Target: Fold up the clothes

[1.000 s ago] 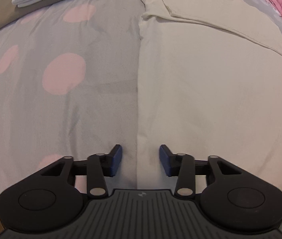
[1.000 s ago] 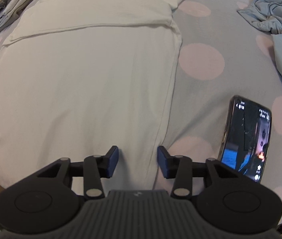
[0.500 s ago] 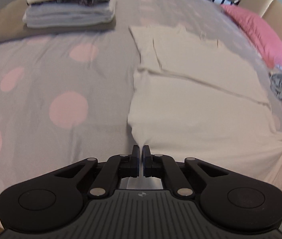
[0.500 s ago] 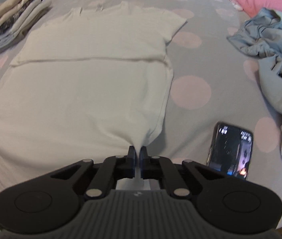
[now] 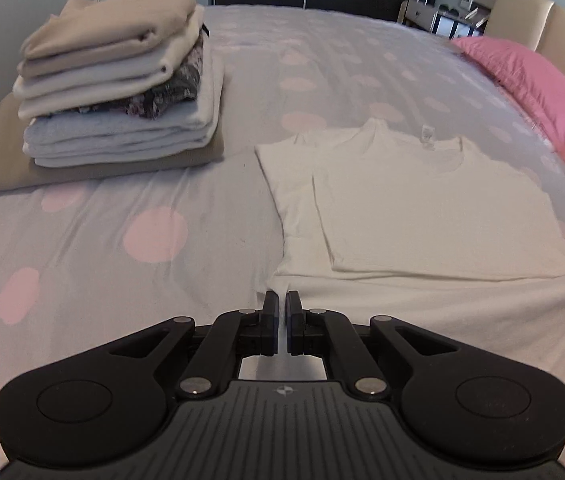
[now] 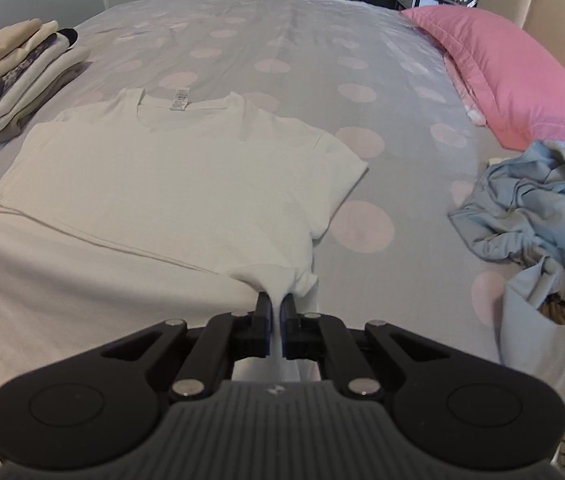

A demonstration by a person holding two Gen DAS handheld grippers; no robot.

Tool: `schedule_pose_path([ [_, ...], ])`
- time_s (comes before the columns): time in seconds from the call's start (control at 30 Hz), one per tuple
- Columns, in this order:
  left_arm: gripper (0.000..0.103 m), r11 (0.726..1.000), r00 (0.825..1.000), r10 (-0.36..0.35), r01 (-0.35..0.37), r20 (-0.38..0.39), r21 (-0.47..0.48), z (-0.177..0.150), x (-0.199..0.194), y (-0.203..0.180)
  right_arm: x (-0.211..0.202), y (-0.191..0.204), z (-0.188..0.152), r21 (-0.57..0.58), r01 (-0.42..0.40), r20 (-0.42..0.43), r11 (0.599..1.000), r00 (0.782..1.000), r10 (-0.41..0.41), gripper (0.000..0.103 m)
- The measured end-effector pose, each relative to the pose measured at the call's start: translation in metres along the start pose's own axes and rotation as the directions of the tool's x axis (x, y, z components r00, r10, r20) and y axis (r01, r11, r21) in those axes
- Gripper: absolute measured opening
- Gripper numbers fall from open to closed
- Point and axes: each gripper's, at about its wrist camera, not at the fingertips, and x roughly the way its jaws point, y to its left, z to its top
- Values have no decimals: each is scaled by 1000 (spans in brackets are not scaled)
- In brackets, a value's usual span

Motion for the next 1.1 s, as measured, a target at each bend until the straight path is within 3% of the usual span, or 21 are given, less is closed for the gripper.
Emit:
schedule_pose_path([
  [0.1, 6, 999, 999, 34, -34, -18, 16, -4, 6, -3, 7, 3, -3, -2, 6, -4, 1000, 1000, -6, 11],
  [0.2, 21, 999, 999, 41, -41, 0, 28, -7, -3, -5, -1, 10, -6, -50, 39, 41, 998, 998, -37, 25],
  [0.37, 24, 988, 998, 34, -42, 54, 146, -18, -25, -20, -22, 33, -16, -183, 79, 156, 980, 986, -50, 37],
  [0.43, 24, 974, 999, 3, -14, 51, 225, -27, -31, -31, -27, 43, -26, -244, 25, 146, 969, 989, 12, 37],
  [0.53, 24, 928, 998, -22, 0, 55, 374, -51, -39, -54, -30, 60, -45, -332, -32, 110, 943, 991, 72, 37],
  [0.7, 27, 809, 998, -41, 10, 39, 587, -97, -44, -88, -31, 87, -90, -512, -97, 43, 854, 990, 138, 40],
  [0.87, 39, 623, 999, 17, -36, 33, 781, -148, -39, -104, -30, 102, -135, -676, -76, 16, 733, 993, 117, 41],
  [1.0, 46, 510, 996, 83, -81, 46, 856, -175, -34, -102, -32, 114, -167, -801, -27, 27, 599, 996, 81, 51],
  [1.1, 47, 405, 983, 152, -158, 104, 901, -188, -26, -100, -30, 121, -188, -878, 22, 48, 479, 998, 43, 56],
])
